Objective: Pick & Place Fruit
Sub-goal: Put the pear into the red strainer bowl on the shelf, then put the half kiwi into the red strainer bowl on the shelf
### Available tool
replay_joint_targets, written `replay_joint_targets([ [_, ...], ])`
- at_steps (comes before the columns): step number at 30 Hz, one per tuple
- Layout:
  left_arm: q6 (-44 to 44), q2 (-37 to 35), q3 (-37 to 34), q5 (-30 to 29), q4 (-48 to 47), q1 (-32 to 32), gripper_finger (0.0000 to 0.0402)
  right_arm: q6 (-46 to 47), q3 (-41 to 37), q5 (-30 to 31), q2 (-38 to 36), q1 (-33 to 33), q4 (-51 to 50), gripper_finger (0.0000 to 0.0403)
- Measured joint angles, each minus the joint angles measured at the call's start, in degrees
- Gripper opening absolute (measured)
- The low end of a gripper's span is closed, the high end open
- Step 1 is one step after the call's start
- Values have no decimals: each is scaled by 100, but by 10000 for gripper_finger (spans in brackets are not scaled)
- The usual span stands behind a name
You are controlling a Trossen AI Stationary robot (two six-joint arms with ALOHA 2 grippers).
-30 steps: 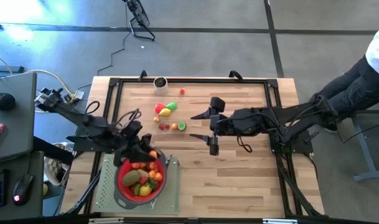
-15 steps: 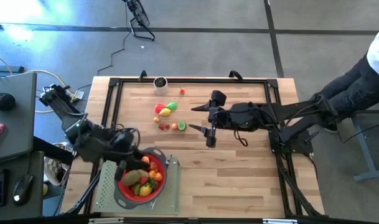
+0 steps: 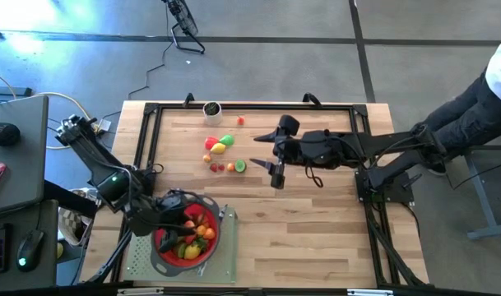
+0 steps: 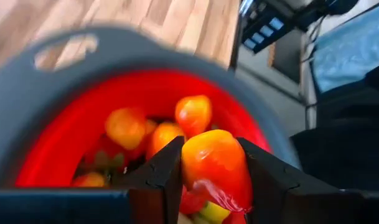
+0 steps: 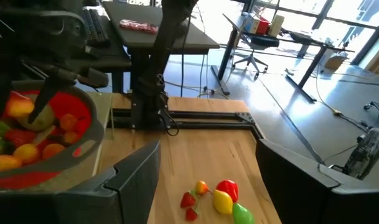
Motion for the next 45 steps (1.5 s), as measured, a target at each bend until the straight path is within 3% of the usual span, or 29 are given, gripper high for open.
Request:
replay_joint_targets([
  [13,-82,28,-4,538,-247,4,150,-44,0,-39,0,-16,-5,256],
  [26,-76,26,-9,558,-300,6,232,-53,0,-39,0,-16,-5,256],
  [39,-478,-252,-11,755,726,8,233,-310,0,-11,0,-53,24,256],
  [45,-125,-258,-11,706,701,15,192,-308,0,5,0,-53,24,256],
])
